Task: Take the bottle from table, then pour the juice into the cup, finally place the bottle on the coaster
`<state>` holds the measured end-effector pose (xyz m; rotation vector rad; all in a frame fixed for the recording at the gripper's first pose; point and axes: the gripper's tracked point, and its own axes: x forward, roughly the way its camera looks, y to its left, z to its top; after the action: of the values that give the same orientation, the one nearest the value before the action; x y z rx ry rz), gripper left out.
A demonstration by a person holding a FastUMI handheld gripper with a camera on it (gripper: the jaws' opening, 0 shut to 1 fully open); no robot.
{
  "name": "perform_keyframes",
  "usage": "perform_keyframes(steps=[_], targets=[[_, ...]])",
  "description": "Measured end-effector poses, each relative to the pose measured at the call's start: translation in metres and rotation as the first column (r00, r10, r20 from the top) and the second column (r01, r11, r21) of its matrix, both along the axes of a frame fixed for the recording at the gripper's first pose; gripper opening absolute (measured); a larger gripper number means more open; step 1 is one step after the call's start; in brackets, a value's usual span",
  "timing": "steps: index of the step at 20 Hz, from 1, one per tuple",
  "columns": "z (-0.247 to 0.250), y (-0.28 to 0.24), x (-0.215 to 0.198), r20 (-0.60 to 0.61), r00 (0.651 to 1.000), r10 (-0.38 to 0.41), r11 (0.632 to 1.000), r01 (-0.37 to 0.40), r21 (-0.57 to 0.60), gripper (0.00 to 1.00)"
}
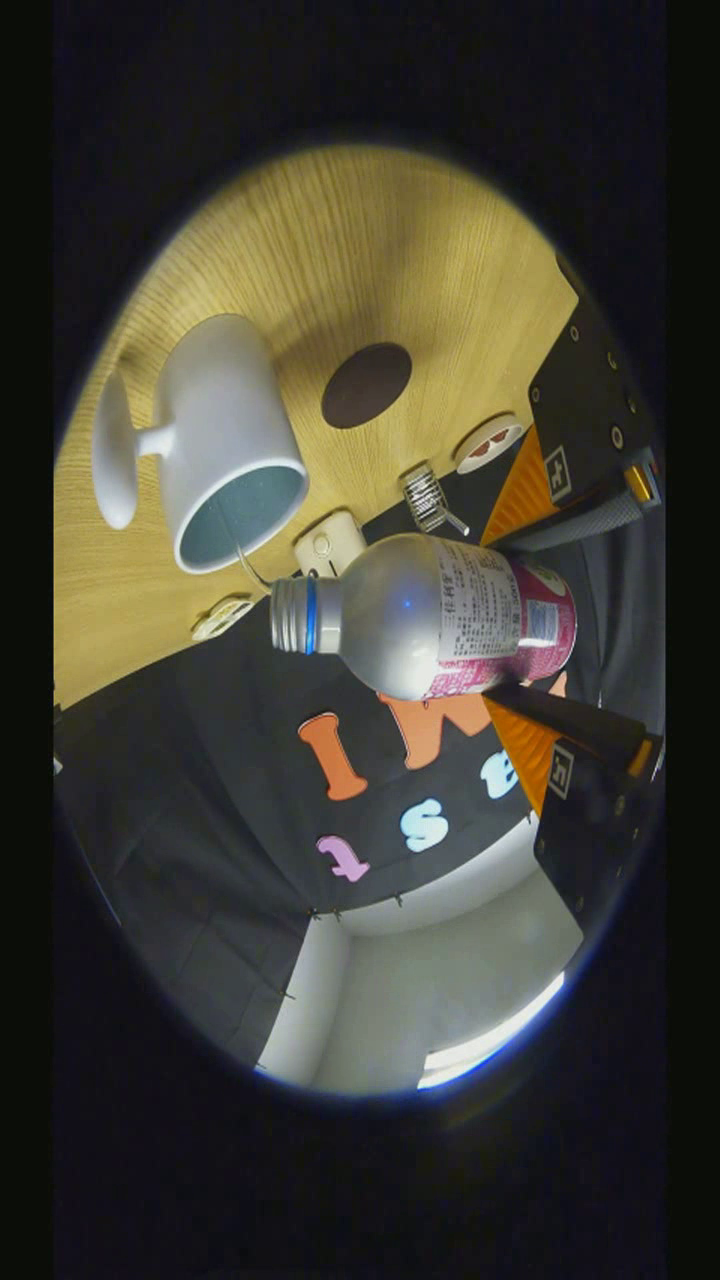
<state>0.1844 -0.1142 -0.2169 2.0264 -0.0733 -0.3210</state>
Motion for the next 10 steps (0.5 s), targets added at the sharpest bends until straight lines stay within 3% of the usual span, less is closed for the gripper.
perform_keyframes(steps=[10], targets=[[0.0095, -0.0044, -0.0013, 0.029, 0.999, -0.021, 0.999, 0.019, 0.048, 0.72]])
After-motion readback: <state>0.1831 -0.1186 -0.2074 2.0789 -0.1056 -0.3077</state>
